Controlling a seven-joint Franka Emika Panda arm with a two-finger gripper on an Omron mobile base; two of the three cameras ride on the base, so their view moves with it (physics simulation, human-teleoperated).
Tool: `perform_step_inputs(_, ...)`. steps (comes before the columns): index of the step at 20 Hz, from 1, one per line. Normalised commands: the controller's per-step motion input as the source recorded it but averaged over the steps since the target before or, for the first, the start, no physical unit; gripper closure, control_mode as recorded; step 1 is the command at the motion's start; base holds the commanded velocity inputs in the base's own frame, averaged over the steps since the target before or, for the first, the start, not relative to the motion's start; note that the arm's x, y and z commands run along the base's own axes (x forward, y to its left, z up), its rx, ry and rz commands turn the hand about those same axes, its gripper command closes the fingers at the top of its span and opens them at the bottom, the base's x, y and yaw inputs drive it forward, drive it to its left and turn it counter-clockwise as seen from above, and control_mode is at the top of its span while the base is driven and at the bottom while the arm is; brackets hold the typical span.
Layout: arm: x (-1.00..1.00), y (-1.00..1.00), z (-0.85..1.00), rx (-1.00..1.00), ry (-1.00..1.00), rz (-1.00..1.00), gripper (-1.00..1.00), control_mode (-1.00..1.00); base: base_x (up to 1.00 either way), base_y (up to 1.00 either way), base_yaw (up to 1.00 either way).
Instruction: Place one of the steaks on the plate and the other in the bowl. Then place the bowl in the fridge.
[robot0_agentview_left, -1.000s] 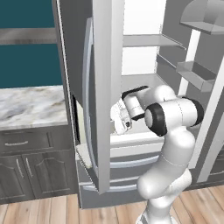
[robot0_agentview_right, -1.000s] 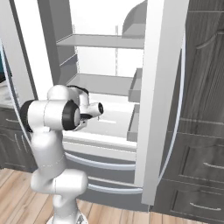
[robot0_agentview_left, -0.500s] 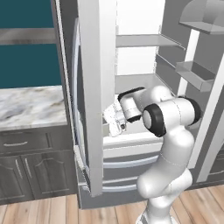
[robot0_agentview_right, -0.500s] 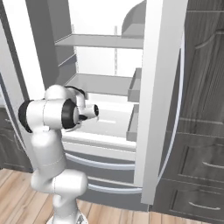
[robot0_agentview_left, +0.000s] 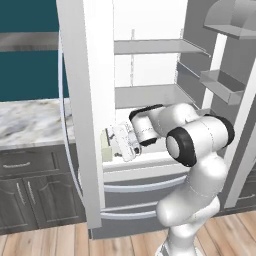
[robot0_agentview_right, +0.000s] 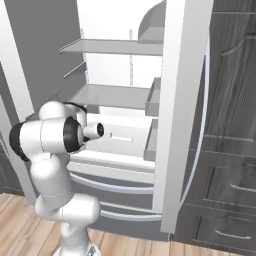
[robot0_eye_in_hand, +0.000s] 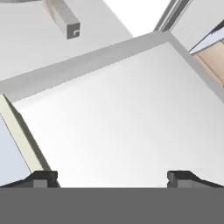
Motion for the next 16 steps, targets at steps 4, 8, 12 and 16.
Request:
perform_step_inputs(4, 0.0, -0.23, 0.25, -0.26, 0.0, 0.01, -1.0, -1.0, 0.0, 0.0, 0.0)
perform_step_inputs(8, 0.0, -0.68, 0.21, -0.54, 0.0, 0.04, -1.0, -1.0, 0.0, 0.0, 0.0)
perform_step_inputs(12, -0.54, -0.97, 0.3, -0.53, -0.08, 0.24, -1.0, -1.0, 0.0, 0.0, 0.0)
perform_step_inputs(16, -0.73, -0.6, 0.59, -0.61, -0.01, 0.47, -1.0, -1.0, 0.0, 0.0, 0.0)
